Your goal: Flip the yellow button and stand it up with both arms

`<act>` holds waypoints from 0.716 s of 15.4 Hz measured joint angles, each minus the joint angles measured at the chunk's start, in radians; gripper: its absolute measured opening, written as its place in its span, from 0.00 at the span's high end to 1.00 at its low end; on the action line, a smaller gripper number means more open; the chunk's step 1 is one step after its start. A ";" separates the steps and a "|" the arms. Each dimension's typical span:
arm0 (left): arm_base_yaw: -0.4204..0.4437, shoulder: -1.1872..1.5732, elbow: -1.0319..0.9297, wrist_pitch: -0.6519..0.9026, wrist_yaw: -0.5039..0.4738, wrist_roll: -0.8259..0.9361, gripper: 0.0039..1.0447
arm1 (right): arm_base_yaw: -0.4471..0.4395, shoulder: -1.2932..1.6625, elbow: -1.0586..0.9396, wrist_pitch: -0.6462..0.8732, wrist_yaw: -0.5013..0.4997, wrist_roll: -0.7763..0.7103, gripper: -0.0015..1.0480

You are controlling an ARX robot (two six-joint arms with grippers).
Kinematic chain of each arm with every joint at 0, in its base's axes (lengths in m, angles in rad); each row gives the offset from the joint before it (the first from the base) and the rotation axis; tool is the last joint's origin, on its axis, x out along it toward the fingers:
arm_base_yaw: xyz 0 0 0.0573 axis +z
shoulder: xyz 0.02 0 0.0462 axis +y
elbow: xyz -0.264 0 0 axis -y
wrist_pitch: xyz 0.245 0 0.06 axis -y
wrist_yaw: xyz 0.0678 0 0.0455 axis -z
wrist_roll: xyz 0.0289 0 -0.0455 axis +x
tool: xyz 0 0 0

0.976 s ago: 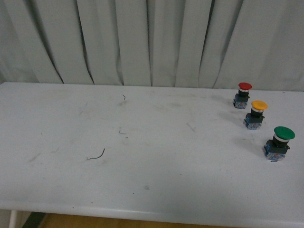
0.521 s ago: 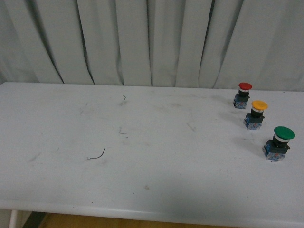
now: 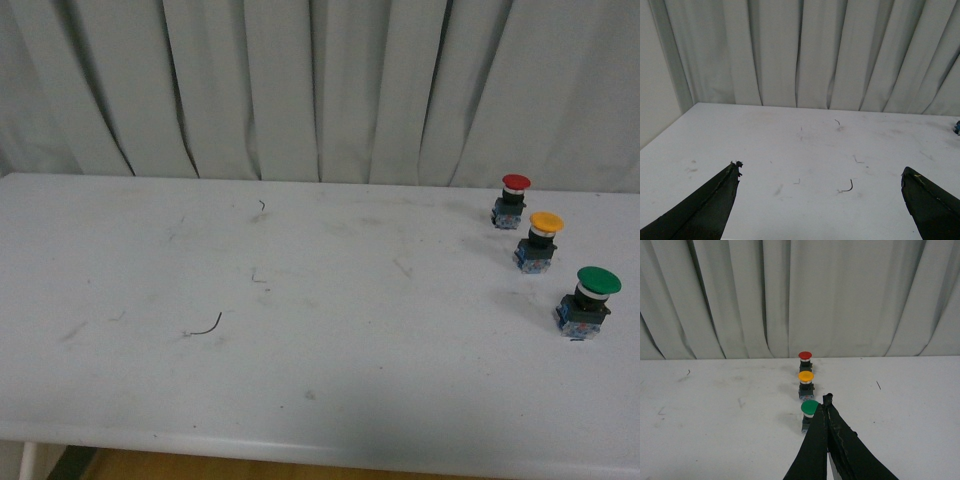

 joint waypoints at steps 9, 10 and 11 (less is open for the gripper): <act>0.000 0.000 0.000 0.000 0.000 0.000 0.06 | 0.000 -0.342 0.000 -0.346 0.000 0.000 0.98; 0.000 0.000 0.000 0.001 0.000 0.000 0.06 | 0.000 -0.339 0.000 -0.361 0.000 0.000 0.98; 0.000 0.000 0.000 0.000 0.000 0.000 0.06 | 0.000 -0.337 0.000 -0.358 0.000 0.000 0.98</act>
